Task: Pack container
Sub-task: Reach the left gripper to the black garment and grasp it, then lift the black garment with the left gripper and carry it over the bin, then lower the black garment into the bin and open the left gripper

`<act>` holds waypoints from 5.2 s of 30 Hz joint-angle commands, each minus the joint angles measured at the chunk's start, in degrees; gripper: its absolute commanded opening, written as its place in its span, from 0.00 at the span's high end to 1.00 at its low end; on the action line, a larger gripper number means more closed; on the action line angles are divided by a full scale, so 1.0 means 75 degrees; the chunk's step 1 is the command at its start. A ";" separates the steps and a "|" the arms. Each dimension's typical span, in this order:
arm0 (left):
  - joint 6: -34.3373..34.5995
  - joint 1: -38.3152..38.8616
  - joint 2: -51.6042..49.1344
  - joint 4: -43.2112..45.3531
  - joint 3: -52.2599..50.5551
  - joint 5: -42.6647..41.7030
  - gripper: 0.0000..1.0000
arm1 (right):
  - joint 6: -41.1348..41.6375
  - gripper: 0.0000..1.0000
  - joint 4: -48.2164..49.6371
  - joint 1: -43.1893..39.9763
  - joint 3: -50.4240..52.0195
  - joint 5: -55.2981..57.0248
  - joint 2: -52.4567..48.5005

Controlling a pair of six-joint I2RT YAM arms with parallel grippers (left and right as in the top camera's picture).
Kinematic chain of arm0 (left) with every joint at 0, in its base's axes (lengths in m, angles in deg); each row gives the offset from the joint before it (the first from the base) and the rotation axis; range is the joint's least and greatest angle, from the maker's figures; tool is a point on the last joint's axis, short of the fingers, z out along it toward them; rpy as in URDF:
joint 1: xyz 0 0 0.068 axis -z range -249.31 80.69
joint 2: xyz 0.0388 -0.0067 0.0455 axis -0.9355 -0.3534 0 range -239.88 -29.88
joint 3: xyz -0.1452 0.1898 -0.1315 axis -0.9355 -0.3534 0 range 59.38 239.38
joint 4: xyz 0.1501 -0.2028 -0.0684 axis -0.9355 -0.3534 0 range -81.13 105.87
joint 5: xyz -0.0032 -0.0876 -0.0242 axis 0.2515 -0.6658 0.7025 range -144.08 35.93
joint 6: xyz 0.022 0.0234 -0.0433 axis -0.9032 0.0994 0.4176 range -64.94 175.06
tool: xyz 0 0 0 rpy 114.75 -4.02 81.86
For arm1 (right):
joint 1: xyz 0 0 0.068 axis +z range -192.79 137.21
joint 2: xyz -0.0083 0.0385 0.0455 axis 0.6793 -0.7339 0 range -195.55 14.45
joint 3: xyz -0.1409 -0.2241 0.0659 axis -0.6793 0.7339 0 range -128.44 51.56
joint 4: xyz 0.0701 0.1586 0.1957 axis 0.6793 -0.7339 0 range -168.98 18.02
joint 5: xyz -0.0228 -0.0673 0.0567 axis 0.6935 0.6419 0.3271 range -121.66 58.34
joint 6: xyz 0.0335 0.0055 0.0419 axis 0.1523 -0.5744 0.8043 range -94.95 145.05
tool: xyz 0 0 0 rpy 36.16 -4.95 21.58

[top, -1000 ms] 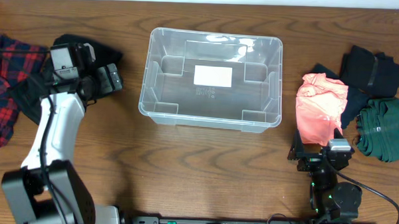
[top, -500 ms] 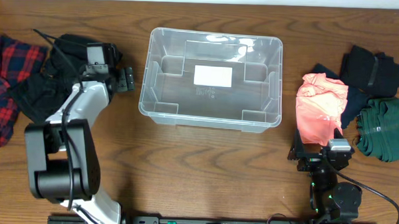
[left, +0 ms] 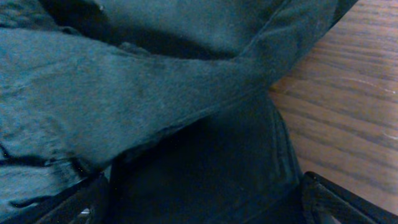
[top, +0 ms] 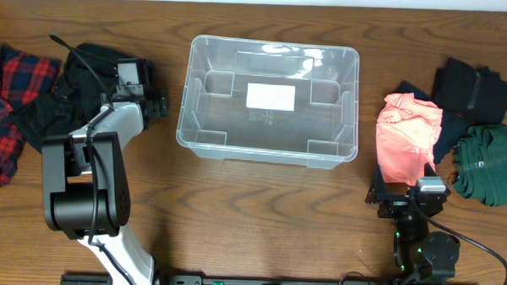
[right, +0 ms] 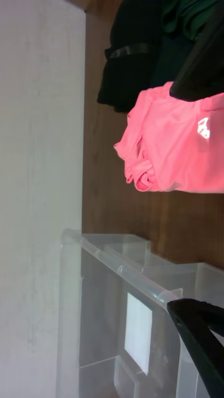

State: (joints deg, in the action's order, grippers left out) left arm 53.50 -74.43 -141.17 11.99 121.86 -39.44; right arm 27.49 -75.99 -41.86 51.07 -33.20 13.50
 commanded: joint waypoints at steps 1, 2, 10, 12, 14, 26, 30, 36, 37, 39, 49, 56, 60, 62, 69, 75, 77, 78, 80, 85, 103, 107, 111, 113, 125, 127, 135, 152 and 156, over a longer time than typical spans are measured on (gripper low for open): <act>-0.0146 -0.0041 -0.0370 0.0009 0.0117 0.0207 0.02 | 0.0093 0.01 -0.0012 0.0055 0.0023 0.0000 0.0023; -0.0189 -0.0041 -0.0414 0.0020 0.0114 0.0210 0.02 | 0.0093 0.01 -0.0012 0.0058 0.0023 0.0000 0.0023; -0.0020 -0.0041 -0.0495 0.0017 0.0114 0.1431 0.15 | 0.0093 0.01 -0.0012 0.0055 0.0023 0.0000 0.0023; 0.0119 -0.0041 -0.0495 0.0009 0.0117 0.1629 0.20 | 0.0093 0.01 -0.0012 0.0055 0.0023 0.0000 0.0023; 0.0210 -0.0041 -0.0495 0.0015 0.0114 0.1629 0.24 | 0.0093 0.01 -0.0012 0.0058 0.0023 -0.0003 0.0023; 0.0300 -0.0017 -0.0096 -0.0044 0.0117 0.1629 0.94 | 0.0093 0.01 -0.0012 0.0058 0.0023 -0.0003 0.0023; 0.0303 -0.0006 0.0589 -0.0044 0.0117 0.1626 0.94 | 0.0093 0.01 -0.0012 0.0055 0.0023 -0.0003 0.0023; 0.0300 -0.0006 0.2314 -0.0152 0.0117 0.1609 0.94 | 0.0093 0.01 -0.0012 0.0055 0.0023 -0.0003 0.0020; 0.0300 -0.0006 0.2672 -0.0175 0.0117 0.1571 0.94 | 0.0093 0.01 -0.0012 0.0055 0.0023 0.0000 0.0020; 0.0303 -0.0006 0.3281 -0.0207 0.0119 0.1565 0.94 | 0.0093 0.01 -0.0012 0.0055 0.0023 0.0000 0.0020; 0.0300 0.0015 0.5954 -0.0210 0.0140 0.1480 0.94 | 0.0093 0.01 -0.0012 0.0058 0.0023 -0.0003 0.0020; 0.0297 0.0402 0.7224 -0.0140 0.0230 0.0688 0.94 | 0.0093 0.01 -0.0012 0.0055 0.0023 -0.0003 0.0020; 0.0297 0.0903 0.7635 -0.0085 0.0303 0.0128 0.94 | 0.0093 0.01 -0.0012 0.0058 0.0023 0.0000 0.0020; 0.0294 0.1233 0.7734 -0.0003 0.0303 -0.0003 0.94 | 0.0093 0.01 -0.0012 0.0058 0.0023 0.0000 0.0020; -0.0233 0.2532 0.7635 0.0297 0.0303 -0.0096 0.94 | 0.0093 0.01 -0.0012 0.0058 0.0023 0.0000 0.0020; -0.1017 0.3538 0.7309 0.0822 0.0303 -0.0090 0.94 | 0.0093 0.01 -0.0012 0.0058 0.0023 0.0000 0.0020; -0.1049 0.3803 0.7160 0.0941 0.0303 -0.0064 0.94 | 0.0093 0.01 -0.0012 0.0055 0.0023 0.0000 0.0020; -0.1049 0.3911 0.7082 0.0979 0.0303 -0.0061 0.94 | 0.0093 0.01 -0.0012 0.0058 0.0023 0.0000 0.0020; -0.1049 0.4127 0.6889 0.1058 0.0303 -0.0064 0.94 | 0.0093 0.01 -0.0012 0.0058 0.0023 0.0000 0.0020; -0.1204 0.4570 0.6359 0.1300 0.0303 -0.0020 0.94 | 0.0093 0.01 -0.0012 0.0055 0.0023 -0.0003 0.0020; -0.3981 0.6309 0.5132 0.1005 0.0303 0.0600 0.94 | 0.0093 0.01 -0.0012 0.0058 0.0023 0.0000 0.0020; -0.4468 0.6344 0.4849 0.0752 0.0303 0.0597 0.94 | 0.0093 0.01 -0.0012 0.0058 0.0023 -0.0003 0.0020; -0.4858 0.6344 0.4602 0.0793 0.0300 0.0589 0.94 | 0.0093 0.01 -0.0012 0.0058 0.0023 -0.0003 0.0020; -0.5059 0.6344 0.4494 0.0819 0.0300 0.0530 0.94 | 0.0093 0.01 -0.0012 0.0055 0.0023 -0.0003 0.0020; -0.5560 0.6344 0.3815 0.1023 0.0303 0.0510 0.94 | 0.0093 0.01 -0.0012 0.0058 0.0023 0.0000 0.0020; -0.5557 0.6344 0.3751 0.1020 0.0300 0.0513 0.89 | 0.0093 0.01 -0.0012 0.0055 0.0023 -0.0003 0.0020; -0.4698 0.6368 0.4025 0.1405 0.0303 0.0519 0.62 | 0.0093 0.01 -0.0012 0.0058 0.0023 -0.0003 0.0020; -0.2052 0.6432 0.4782 0.0787 0.0303 0.0195 0.81 | 0.0093 0.01 -0.0012 0.0058 0.0023 0.0000 0.0020; -0.1393 0.6432 0.4779 -0.0353 0.0303 -0.0810 0.87 | 0.0093 0.01 -0.0012 0.0058 0.0023 -0.0003 0.0020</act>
State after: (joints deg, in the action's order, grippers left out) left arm 36.17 -26.39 -105.74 11.25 122.54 -39.94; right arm 27.49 -75.99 -41.86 51.07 -33.23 13.48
